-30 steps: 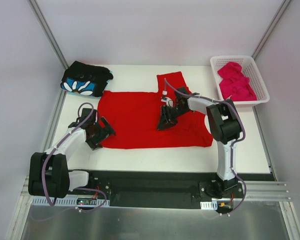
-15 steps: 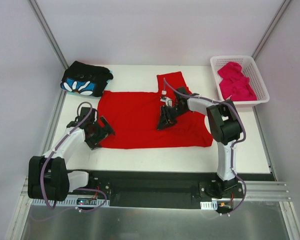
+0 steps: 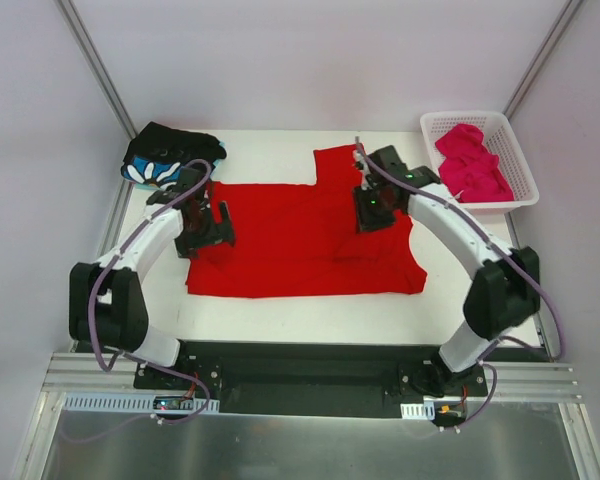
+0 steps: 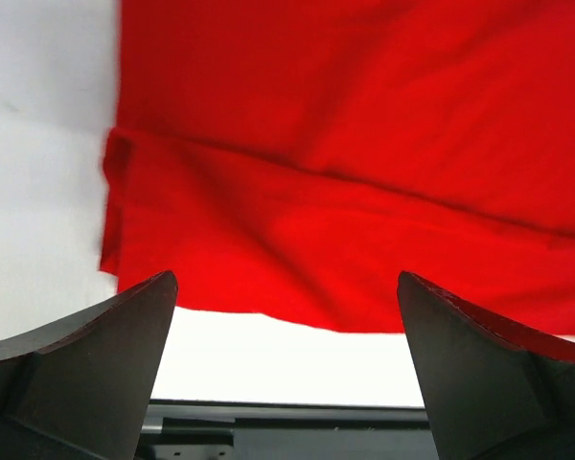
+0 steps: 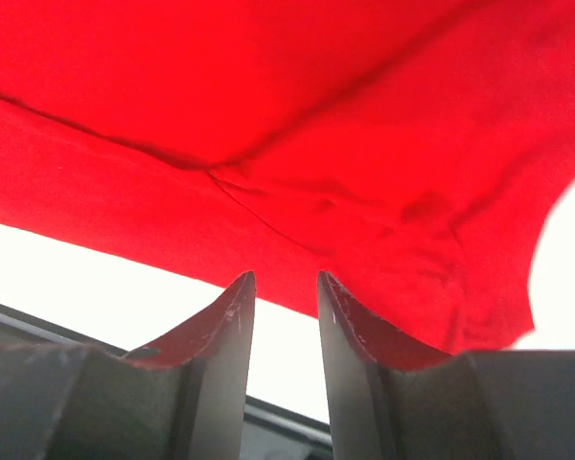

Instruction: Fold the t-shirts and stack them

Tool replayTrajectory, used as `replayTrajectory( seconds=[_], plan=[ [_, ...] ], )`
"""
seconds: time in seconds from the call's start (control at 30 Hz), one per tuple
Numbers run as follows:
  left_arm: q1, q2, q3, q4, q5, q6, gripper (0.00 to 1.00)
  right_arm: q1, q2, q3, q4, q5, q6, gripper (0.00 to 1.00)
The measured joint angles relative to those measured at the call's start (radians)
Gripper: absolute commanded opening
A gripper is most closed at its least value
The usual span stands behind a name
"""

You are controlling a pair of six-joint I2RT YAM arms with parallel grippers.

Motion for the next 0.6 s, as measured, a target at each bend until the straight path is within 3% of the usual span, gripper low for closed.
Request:
replayTrajectory(
  seconds=[0.2,0.4,0.6],
  plan=[
    [-0.166,0.116,0.135,-0.054,0.009,0.075,0.99,-0.137,-0.202,-0.166,-0.024,0.041,0.088,0.36],
    [-0.325,0.193,0.247,-0.062,-0.015,0.105,0.99,-0.15,-0.27,-0.334,0.013,0.033,0.171,0.34],
    [-0.497,0.321,0.348,-0.061,-0.159,0.123,0.99,-0.154,-0.383,-0.46,0.055,0.032,0.241,0.34]
  ],
)
